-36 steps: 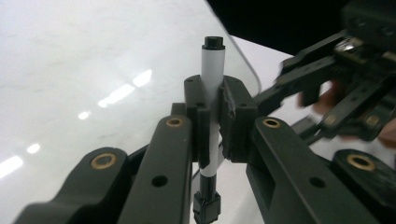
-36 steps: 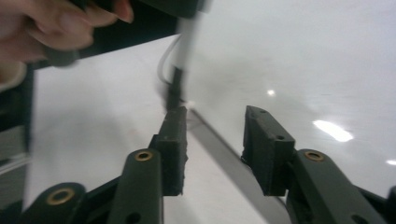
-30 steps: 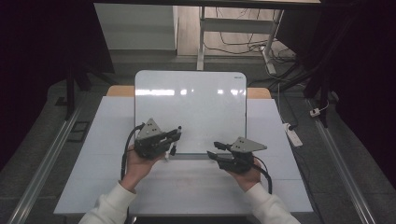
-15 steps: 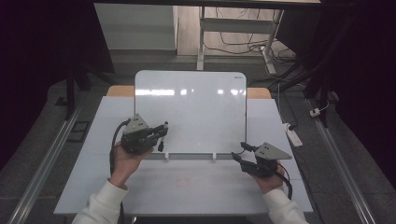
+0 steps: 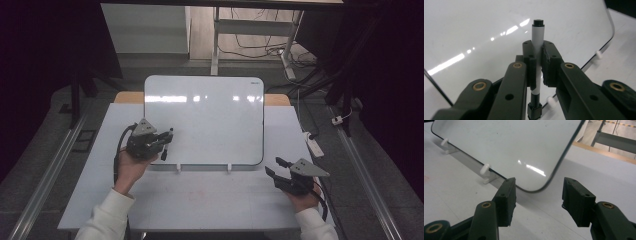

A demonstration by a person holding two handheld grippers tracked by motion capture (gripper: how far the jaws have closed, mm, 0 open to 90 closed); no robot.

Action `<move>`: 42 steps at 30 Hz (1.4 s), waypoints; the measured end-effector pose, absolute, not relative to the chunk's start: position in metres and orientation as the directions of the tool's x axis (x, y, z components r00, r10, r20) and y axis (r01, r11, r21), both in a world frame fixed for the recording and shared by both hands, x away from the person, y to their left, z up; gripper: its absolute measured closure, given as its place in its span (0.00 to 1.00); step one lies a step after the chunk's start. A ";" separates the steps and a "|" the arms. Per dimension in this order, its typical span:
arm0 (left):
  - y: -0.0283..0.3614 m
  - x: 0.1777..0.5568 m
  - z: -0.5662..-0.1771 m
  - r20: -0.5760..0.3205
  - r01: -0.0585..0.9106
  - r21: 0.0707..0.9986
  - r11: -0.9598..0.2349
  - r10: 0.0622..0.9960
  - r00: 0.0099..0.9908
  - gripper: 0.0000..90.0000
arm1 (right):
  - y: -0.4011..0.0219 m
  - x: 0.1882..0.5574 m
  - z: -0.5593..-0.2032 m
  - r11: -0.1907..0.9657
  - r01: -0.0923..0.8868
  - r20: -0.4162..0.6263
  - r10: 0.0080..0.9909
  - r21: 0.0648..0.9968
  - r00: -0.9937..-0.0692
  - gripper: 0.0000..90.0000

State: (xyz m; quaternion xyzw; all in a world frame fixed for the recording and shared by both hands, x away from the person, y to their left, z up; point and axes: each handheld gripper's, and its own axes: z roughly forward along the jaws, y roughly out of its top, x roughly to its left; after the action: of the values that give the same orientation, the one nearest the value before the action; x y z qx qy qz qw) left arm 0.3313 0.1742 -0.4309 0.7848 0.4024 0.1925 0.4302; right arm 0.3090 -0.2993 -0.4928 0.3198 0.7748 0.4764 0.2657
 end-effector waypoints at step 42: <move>0.175 0.369 -0.449 0.105 0.543 0.745 -0.388 0.871 0.480 0.73 | -0.292 0.311 -0.499 0.409 0.242 -0.150 0.722 0.880 -0.676 0.50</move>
State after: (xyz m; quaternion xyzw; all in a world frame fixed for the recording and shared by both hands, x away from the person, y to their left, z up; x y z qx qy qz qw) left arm 0.3695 0.1752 -0.4491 0.7949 0.4447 0.2498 0.3287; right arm 0.3112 -0.2925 -0.4986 0.3027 0.7963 0.4514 0.2655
